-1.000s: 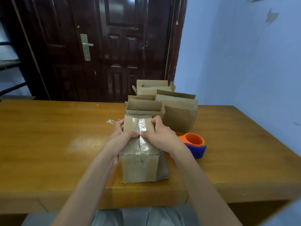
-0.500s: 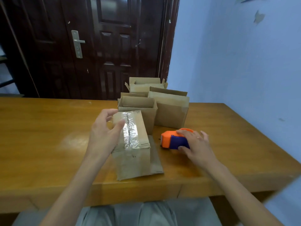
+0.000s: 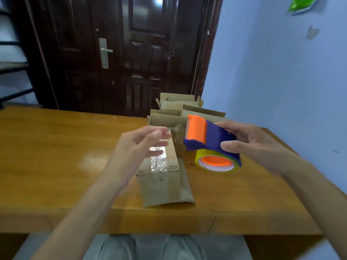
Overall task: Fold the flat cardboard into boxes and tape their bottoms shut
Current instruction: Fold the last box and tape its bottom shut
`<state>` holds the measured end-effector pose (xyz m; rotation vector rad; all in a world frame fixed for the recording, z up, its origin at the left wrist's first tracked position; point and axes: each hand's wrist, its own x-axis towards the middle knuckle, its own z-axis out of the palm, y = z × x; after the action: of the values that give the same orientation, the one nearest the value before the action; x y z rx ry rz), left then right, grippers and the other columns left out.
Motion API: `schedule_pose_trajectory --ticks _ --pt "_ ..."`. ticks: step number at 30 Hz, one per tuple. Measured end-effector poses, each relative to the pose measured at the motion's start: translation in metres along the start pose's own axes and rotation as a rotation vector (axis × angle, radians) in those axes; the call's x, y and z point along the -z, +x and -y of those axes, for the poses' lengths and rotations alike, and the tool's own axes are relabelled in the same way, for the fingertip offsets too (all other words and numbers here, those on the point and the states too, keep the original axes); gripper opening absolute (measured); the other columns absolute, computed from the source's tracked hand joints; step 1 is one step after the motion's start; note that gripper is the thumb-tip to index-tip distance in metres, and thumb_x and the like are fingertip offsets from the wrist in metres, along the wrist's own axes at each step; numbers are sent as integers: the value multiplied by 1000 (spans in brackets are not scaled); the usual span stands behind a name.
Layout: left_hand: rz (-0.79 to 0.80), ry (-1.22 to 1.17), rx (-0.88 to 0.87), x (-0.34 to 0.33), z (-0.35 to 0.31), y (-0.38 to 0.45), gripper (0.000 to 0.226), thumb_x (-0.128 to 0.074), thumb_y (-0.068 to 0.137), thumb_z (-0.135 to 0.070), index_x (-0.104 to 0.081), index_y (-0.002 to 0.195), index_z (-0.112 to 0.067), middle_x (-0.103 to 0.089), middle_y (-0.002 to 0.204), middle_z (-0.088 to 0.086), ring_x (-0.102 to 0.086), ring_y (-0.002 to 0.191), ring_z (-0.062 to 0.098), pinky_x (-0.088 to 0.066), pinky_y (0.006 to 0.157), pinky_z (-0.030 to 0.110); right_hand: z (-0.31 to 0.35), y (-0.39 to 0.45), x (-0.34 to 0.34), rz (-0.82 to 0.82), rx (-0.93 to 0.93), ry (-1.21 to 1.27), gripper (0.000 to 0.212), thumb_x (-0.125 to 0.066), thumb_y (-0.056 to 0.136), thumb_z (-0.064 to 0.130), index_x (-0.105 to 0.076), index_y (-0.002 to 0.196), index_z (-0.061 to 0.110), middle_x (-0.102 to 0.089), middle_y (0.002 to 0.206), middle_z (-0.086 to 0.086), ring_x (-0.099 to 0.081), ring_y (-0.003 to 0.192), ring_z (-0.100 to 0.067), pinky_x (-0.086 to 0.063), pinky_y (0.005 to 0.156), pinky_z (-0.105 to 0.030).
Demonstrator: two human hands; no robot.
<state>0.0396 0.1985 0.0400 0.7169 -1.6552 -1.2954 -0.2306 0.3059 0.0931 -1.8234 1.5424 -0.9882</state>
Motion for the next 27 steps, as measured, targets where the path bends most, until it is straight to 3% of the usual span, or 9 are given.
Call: schedule_pose_trajectory --ticks 2,7,11,16,19,24,27 --pt "106 -173 191 2 -15 1 36 -58 101 -41 -74 122 -15 -80 113 1 -76 107 20 -61 89 35 12 12 -3 43 21 -26 48 -67 88 39 -62 135 32 -72 120 10 -69 112 -14 -59 86 -23" --pt "109 -271 346 21 -26 0 37 -68 95 -39 -76 116 -9 -80 107 11 -78 96 25 -64 73 30 28 35 -15 142 74 -78 53 -77 86 47 -61 136 36 -70 119 8 -69 113 -21 -60 85 -28" --pt "101 -259 343 33 -24 -3 31 -72 94 -30 -78 116 -8 -80 106 13 -78 93 23 -64 73 28 32 46 -24 178 85 -133 70 -82 75 63 -59 137 42 -69 124 5 -70 114 -24 -63 87 -39" --pt "-22 -150 320 33 -15 -7 17 -74 94 -17 -79 106 -6 -81 95 15 -79 87 24 -63 70 26 27 49 -31 209 105 -191 68 -87 80 45 -56 141 44 -63 132 13 -65 120 -18 -63 91 -42" --pt "-89 -62 293 32 -12 -7 9 -77 92 -10 -80 98 -3 -80 86 14 -79 78 23 -61 64 24 26 49 -33 190 104 -300 70 -84 83 47 -50 144 55 -60 135 20 -64 120 -14 -63 88 -38" --pt "-150 -136 381 39 7 -21 11 -80 86 -7 -79 94 0 -79 84 18 -78 71 21 -61 61 23 20 39 -24 216 66 -449 65 -81 90 37 -49 142 61 -70 110 18 -71 94 -11 -61 72 -30" --pt "-154 -147 425 38 20 -30 12 -80 84 -5 -79 92 3 -79 84 20 -76 66 20 -62 60 23 14 29 -16 292 15 -411 64 -77 93 26 -49 139 62 -76 94 0 -74 75 -24 -60 63 -35"
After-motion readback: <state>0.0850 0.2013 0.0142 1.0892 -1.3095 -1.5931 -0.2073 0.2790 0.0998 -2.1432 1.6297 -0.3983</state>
